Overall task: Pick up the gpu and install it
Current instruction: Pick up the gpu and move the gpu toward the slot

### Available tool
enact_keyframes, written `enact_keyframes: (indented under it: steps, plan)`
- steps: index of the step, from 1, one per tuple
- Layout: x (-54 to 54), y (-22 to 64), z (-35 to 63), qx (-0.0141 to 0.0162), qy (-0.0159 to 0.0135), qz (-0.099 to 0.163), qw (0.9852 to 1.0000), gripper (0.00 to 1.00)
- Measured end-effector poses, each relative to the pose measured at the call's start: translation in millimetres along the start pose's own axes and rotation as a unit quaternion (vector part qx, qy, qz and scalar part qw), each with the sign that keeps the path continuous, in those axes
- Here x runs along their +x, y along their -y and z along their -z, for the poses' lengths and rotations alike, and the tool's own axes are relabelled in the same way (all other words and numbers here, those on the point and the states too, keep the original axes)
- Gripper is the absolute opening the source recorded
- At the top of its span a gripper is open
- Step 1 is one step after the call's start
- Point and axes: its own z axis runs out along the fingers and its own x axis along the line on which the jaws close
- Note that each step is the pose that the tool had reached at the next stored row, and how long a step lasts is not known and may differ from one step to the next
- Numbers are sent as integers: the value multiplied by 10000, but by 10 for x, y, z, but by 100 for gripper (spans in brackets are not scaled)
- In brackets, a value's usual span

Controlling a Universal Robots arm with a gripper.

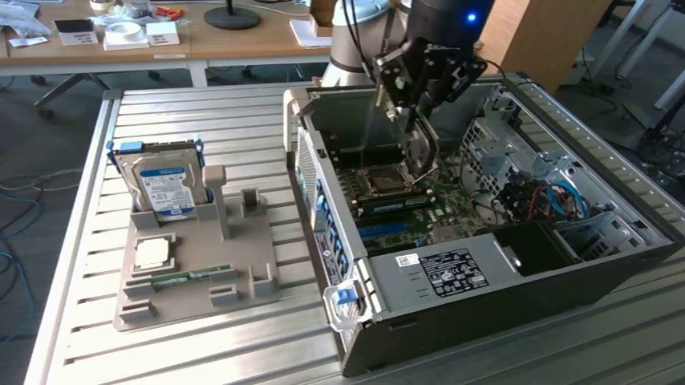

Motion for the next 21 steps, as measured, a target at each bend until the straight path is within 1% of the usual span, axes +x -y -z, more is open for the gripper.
enact_keyframes:
  steps: [7, 21]
  plan:
    - [-302, -3, -3, 1, -1, 0, 10000, 27]
    - [-943, -9, -13, 0, 0, 0, 10000, 27]
